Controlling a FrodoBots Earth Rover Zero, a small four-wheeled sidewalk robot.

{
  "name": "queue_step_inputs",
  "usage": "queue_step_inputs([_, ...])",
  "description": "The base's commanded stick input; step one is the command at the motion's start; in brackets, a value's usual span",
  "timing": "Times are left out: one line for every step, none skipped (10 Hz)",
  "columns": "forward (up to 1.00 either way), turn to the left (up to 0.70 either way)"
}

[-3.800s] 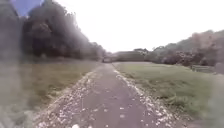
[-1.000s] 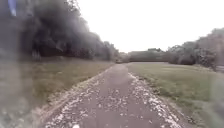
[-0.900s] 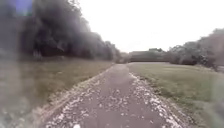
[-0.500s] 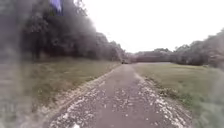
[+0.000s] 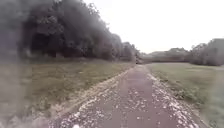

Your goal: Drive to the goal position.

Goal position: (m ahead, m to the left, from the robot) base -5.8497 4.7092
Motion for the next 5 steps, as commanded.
queue_step_inputs([0.00, 1.00])
queue_step_inputs([0.00, 1.00])
queue_step_inputs([0.00, 1.00])
queue_step_inputs([0.00, 1.00])
queue_step_inputs([0.00, 1.00])
